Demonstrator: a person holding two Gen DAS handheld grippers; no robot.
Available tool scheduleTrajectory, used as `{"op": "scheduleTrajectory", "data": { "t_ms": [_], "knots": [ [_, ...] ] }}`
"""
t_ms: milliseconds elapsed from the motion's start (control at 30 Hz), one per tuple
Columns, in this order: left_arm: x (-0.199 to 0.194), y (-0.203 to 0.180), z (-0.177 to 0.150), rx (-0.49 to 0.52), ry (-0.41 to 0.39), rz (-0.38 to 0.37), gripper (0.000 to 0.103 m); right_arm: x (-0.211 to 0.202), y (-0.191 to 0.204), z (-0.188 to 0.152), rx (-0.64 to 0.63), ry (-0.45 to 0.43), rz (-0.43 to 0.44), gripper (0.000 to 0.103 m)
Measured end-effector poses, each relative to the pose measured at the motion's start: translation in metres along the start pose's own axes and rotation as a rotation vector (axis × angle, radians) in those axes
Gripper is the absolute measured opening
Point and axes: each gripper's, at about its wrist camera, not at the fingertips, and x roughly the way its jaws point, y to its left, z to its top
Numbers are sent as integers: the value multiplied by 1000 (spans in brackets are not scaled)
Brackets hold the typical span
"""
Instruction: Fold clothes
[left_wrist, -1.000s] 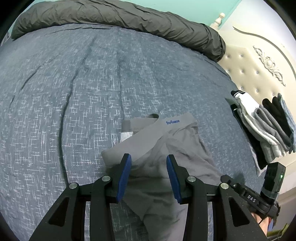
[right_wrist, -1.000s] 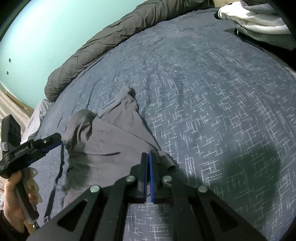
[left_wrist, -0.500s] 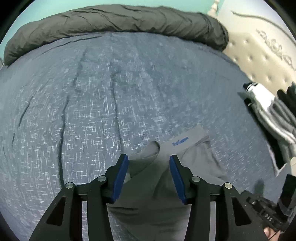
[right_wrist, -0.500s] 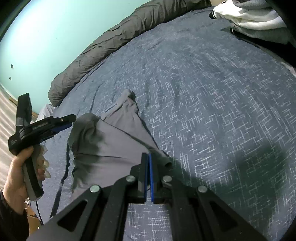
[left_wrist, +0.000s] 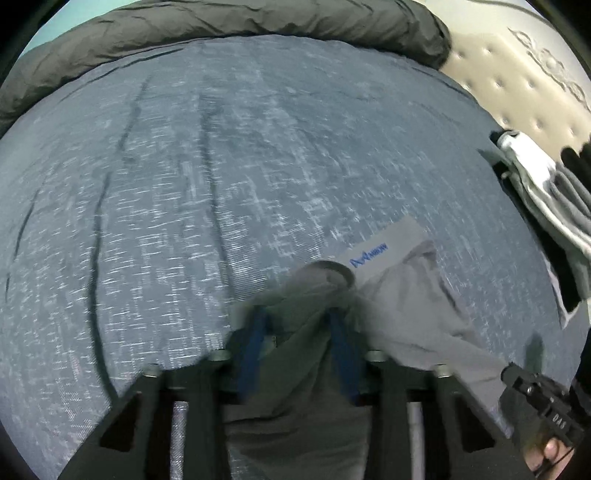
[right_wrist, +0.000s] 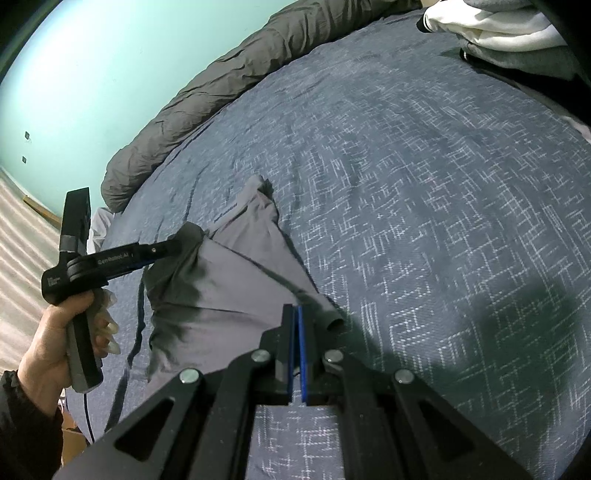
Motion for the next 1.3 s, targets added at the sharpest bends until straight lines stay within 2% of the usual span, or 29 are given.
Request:
{"op": "scheduleTrajectory", "data": {
  "t_ms": [67, 300, 433, 800, 833, 867, 933, 1067, 1167, 1300],
  "knots": [
    [0, -1, 0, 8, 0, -10, 9, -1, -1, 0, 4, -1, 3, 2],
    [-29, -7, 13, 48, -95, -34, 7, -17, 6, -5, -7, -29, 9, 2],
    [-39, -20, 27, 75, -113, -48, 7, -28, 7, -8, -12, -46, 9, 2],
    [15, -58, 41, 146, -21, -34, 8, -26, -7, -15, 22, -21, -2, 2],
    [18, -57, 41, 135, -16, -38, 13, -26, -9, -15, 24, -19, -2, 2],
    [19, -54, 40, 121, -15, -45, 26, -26, -10, -15, 27, -17, -3, 2],
    [14, -45, 37, 83, -23, -64, 39, -25, -14, -16, 37, -12, -2, 2],
    [-12, -16, 29, 33, -81, -61, 53, -25, -21, -18, 52, -7, 2, 2],
    [-28, 7, 23, 3, -107, -50, 53, -24, -23, -17, 62, -7, 7, 2],
    [-27, 31, 9, -13, -71, -8, 53, -22, -21, -17, 65, -8, 11, 2]
  ]
}}
